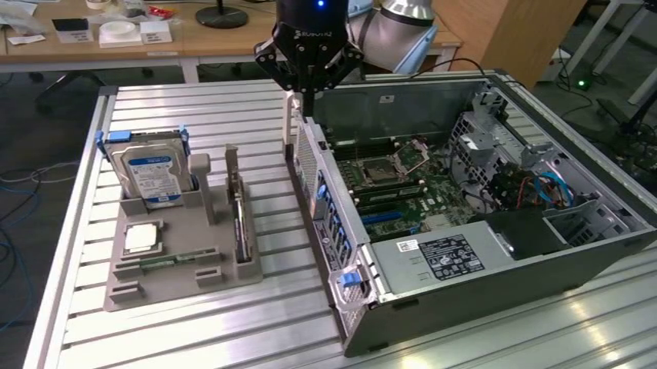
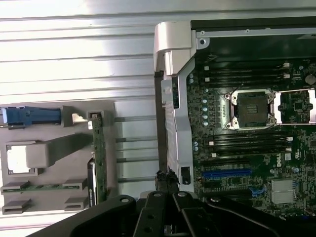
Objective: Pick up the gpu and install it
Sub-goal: 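Reach for the gpu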
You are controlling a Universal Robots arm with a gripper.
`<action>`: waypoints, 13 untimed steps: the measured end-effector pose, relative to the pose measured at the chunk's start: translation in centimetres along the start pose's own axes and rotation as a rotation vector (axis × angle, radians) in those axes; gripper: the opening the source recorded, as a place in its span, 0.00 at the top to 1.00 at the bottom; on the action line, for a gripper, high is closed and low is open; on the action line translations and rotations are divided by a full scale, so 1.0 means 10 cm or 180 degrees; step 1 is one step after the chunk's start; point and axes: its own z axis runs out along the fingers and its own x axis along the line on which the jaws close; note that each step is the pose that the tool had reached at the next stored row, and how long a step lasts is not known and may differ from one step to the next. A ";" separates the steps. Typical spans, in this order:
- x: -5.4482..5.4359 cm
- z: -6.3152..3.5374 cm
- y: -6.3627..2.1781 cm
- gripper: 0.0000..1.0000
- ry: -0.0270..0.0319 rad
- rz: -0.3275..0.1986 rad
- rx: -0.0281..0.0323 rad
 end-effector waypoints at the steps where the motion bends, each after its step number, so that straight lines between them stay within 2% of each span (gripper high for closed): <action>1: 0.02 -0.001 -0.001 0.89 0.0000 0.0000 0.0000; 13: 0.21 -0.006 -0.021 0.89 0.0000 0.0000 0.0000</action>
